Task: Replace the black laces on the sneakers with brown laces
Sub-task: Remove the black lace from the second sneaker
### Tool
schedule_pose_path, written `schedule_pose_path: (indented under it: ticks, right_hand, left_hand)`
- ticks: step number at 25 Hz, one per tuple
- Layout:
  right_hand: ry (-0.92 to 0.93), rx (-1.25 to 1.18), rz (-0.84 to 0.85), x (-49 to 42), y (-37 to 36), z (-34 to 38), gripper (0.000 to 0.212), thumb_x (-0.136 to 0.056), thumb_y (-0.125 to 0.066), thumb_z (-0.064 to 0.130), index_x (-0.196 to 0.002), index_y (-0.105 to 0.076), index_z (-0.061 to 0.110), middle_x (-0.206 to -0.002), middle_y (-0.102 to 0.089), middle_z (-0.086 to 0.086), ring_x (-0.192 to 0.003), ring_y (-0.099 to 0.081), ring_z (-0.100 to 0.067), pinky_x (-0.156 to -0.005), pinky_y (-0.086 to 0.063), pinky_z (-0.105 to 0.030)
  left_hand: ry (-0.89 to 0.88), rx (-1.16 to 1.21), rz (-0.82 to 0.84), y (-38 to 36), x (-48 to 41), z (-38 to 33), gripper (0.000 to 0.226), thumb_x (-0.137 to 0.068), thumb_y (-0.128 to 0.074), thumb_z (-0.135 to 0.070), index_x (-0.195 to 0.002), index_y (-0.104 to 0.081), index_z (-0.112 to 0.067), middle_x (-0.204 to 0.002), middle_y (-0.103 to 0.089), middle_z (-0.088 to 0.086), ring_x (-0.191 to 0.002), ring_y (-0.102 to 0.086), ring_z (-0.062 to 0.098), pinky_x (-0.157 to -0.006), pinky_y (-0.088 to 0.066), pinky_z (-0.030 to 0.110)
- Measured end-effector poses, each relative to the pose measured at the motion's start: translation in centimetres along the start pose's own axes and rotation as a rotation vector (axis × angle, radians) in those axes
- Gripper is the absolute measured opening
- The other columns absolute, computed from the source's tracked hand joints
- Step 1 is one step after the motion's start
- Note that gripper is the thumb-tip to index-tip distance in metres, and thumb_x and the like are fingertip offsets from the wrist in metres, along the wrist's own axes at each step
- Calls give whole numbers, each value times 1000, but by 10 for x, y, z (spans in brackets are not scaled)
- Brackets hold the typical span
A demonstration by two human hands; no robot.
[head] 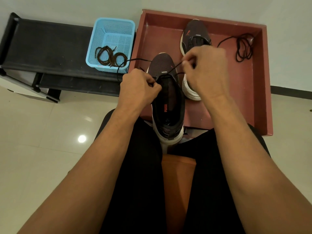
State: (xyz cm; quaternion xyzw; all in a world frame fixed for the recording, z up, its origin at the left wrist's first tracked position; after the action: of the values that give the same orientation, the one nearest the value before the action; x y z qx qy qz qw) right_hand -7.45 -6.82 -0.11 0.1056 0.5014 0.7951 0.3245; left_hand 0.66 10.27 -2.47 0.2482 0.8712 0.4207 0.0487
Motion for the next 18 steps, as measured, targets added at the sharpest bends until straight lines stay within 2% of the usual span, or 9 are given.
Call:
schedule_pose_path:
  ticks: [2, 4, 6, 9, 11, 18]
  right_hand:
    - [-93, -27, -69, -3, 8, -13, 8, -91, -68, 29, -92, -76, 31, -90, -74, 8, -81, -73, -17, -78, -60, -32]
    - [-131, -28, -105, -2, 11, -16, 9, -90, -69, 25, -92, -73, 32, -96, -74, 7, -83, -73, -18, -80, -62, -37]
    - [-43, -5, -84, 3, 10, -6, 17, -90, -70, 22, -103, -73, 32, -114, -69, 6, -97, -71, -21, -86, -59, -40]
    - [169, 50, 129, 15, -6, 20, 26, -91, -72, 28, -117, -73, 33, -126, -64, 7, -113, -66, -25, -92, -57, -45]
    - [204, 126, 250, 22, -20, 31, 25, -92, -74, 29, -116, -75, 34, -123, -66, 4, -111, -68, -30, -88, -58, -45]
    - [129, 216, 224, 23, -35, 31, 12, -93, -73, 29, -104, -78, 31, -108, -72, -2, -98, -71, -32, -71, -48, -38]
  left_hand:
    - [-3, -3, -2, -1, 0, 0, 15, -87, -72, -26, -92, -83, -19, -77, -74, -6, -75, -71, 9, -79, -63, 32]
    - [-7, 9, 1, -2, -1, 0, 15, -88, -72, -26, -93, -83, -19, -77, -74, -6, -75, -71, 9, -79, -64, 33]
    - [-8, 13, 7, -2, -1, 2, 15, -88, -72, -26, -94, -83, -19, -78, -75, -4, -75, -72, 11, -79, -65, 36]
    - [-7, 34, 30, -2, -2, 3, 17, -87, -72, -28, -95, -83, -18, -79, -76, -2, -72, -74, 14, -75, -66, 39]
    - [-9, 37, 34, -2, -3, 4, 17, -88, -73, -30, -96, -83, -18, -79, -76, -1, -72, -74, 15, -74, -65, 40]
    - [-40, 10, 30, -1, -1, 1, 17, -88, -71, -29, -94, -83, -19, -75, -75, -4, -71, -73, 13, -77, -65, 39]
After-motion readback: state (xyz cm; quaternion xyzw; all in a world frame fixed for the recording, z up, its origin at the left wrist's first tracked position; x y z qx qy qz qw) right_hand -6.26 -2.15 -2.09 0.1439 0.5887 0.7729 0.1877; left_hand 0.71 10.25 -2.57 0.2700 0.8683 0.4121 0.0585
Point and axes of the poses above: each hand's wrist, its own x-axis away from the middle knuckle, its own y-axis out of the back of the hand, z = x × y, the point moved 1 cm from there along -x, towards the middle knuckle
